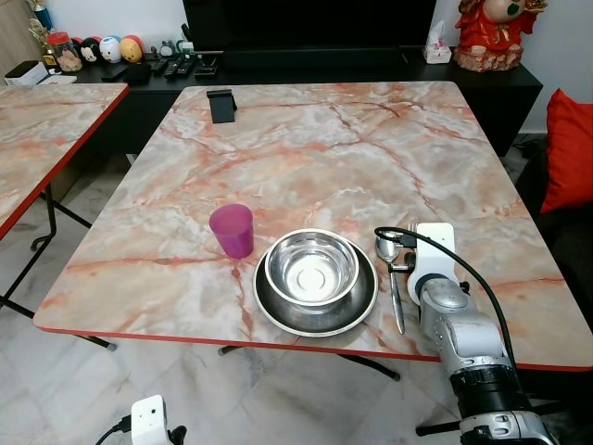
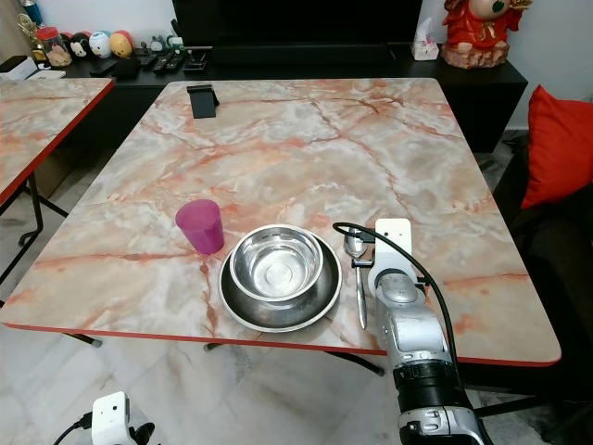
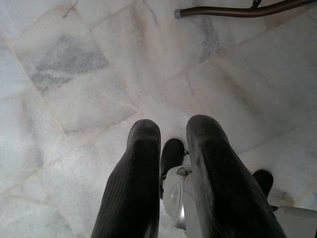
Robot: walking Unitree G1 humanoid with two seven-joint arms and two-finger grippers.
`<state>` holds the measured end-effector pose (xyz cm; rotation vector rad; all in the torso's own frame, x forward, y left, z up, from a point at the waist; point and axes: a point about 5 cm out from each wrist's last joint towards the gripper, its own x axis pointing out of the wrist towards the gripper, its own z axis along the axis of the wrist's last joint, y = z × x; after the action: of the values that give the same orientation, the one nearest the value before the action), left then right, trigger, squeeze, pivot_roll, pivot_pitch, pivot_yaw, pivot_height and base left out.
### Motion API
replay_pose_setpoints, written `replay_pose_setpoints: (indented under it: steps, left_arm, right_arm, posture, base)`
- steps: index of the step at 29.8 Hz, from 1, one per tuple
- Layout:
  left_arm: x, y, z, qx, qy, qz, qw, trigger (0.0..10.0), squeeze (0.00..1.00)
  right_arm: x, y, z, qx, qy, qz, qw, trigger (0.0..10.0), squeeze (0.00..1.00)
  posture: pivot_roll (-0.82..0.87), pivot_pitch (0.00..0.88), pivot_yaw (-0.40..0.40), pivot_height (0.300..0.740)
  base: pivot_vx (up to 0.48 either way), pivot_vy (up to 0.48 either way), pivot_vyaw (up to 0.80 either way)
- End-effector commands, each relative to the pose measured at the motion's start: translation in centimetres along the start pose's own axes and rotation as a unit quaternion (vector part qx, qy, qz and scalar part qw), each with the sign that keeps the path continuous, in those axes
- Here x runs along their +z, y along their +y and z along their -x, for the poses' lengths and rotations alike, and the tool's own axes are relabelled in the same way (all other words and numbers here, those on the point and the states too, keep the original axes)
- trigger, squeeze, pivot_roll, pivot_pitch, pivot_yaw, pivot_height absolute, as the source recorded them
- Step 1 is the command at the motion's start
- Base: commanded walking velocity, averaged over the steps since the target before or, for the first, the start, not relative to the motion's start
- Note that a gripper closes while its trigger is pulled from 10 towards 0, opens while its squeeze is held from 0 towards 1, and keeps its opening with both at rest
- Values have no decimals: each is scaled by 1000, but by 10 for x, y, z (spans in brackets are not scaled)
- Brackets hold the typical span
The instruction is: Setting the table
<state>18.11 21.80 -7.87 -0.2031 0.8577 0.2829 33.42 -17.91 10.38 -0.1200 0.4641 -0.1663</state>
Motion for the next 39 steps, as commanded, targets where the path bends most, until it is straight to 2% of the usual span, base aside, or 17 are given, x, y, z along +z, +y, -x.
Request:
replay_pose_setpoints:
  steps: [1,21,31,36,39]
  left_arm:
    - [-4,4,1,5,10,-2,1000,10000,0]
    - [-3,4,1,5,9,-1,1000,10000,0]
    - [-3,4,1,3,8,-1,1000,10000,0]
    - [-3,4,1,3,8,-1,1000,10000,0]
    - [-2,3,0,-3,9,-18,1000,10000,0]
  right_arm:
    - [2,0,-1,1,2,-1,1000,10000,0]
    - [16,-4,0,2,-14,-17,1000,10000,0]
    - [29,-13,2,-20,-42,-23,999,10000,0]
    - [29,-11,2,-16,-41,-23,999,10000,0]
    - [31,-8,2,-11,-49,-31,998,10000,0]
  posture:
    - [4,55,56,740]
    - [4,50,55,740]
    - [1,53,58,740]
    - [3,55,59,740]
    - [4,55,58,740]
  base:
    - [0,0,0]
    - [0,0,0]
    - [0,0,0]
    - [0,0,0]
    - [0,0,0]
